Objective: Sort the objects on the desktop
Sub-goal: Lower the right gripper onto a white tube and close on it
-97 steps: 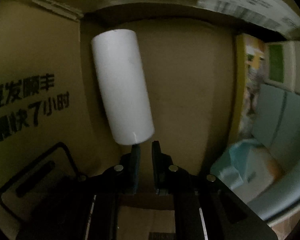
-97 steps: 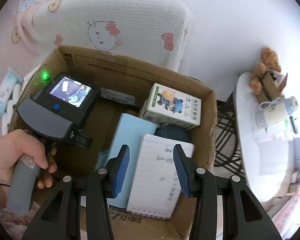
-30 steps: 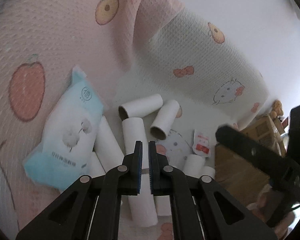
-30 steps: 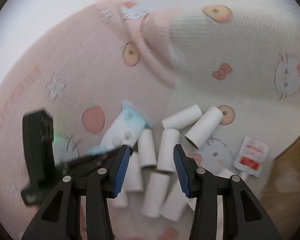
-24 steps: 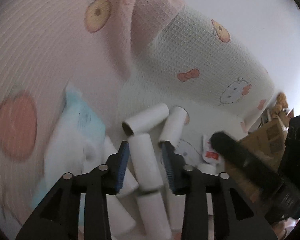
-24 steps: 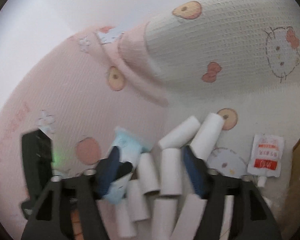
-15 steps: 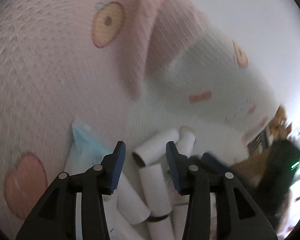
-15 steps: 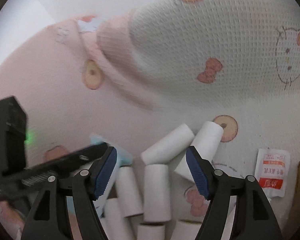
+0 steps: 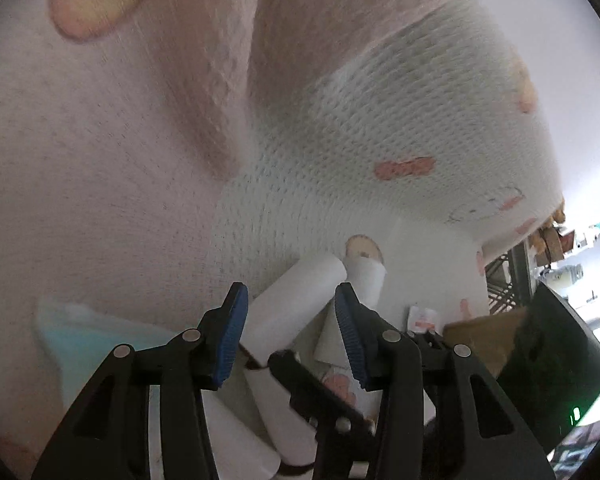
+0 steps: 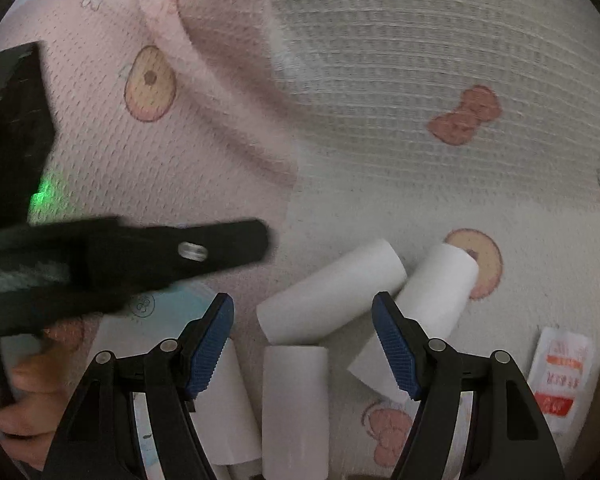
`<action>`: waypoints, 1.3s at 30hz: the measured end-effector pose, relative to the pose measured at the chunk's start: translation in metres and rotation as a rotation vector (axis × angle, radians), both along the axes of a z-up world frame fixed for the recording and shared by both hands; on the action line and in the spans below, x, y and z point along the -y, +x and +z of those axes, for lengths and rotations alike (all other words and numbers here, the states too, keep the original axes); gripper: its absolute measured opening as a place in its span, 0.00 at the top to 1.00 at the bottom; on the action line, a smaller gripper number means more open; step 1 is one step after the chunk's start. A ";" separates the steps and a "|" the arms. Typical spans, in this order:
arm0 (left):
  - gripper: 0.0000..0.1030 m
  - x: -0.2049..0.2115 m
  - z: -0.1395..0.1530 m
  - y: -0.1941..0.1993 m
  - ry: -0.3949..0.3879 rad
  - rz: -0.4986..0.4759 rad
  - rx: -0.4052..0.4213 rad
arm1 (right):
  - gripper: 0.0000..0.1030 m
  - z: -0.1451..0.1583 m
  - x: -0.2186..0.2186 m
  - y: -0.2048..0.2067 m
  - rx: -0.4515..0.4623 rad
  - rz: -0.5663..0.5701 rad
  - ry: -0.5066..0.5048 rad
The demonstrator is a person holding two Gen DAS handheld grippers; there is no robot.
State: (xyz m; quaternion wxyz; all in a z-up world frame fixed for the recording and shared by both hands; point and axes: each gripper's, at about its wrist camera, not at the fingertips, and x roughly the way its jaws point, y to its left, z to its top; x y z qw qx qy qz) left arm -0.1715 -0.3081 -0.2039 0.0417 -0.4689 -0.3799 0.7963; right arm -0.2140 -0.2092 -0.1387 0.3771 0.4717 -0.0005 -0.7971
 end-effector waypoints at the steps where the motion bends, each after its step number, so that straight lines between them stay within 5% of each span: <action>1: 0.52 0.001 -0.003 -0.002 0.000 0.003 0.014 | 0.33 -0.002 0.002 -0.002 0.006 0.001 0.011; 5: 0.52 -0.010 -0.010 -0.016 -0.050 -0.052 0.036 | 0.33 -0.010 0.002 -0.009 0.054 -0.005 0.000; 14: 0.53 -0.005 -0.044 -0.029 0.084 -0.100 0.123 | 0.33 -0.026 -0.001 -0.030 0.178 -0.032 -0.096; 23: 0.60 0.000 -0.053 -0.026 0.149 -0.158 0.164 | 0.35 -0.036 0.024 -0.035 0.166 -0.006 -0.015; 29: 0.61 0.000 -0.048 -0.024 0.119 -0.132 0.171 | 0.49 -0.041 0.027 -0.041 0.184 0.013 -0.039; 39: 0.62 0.003 -0.017 -0.015 0.077 -0.117 0.124 | 0.50 -0.013 0.031 -0.040 0.126 -0.021 -0.051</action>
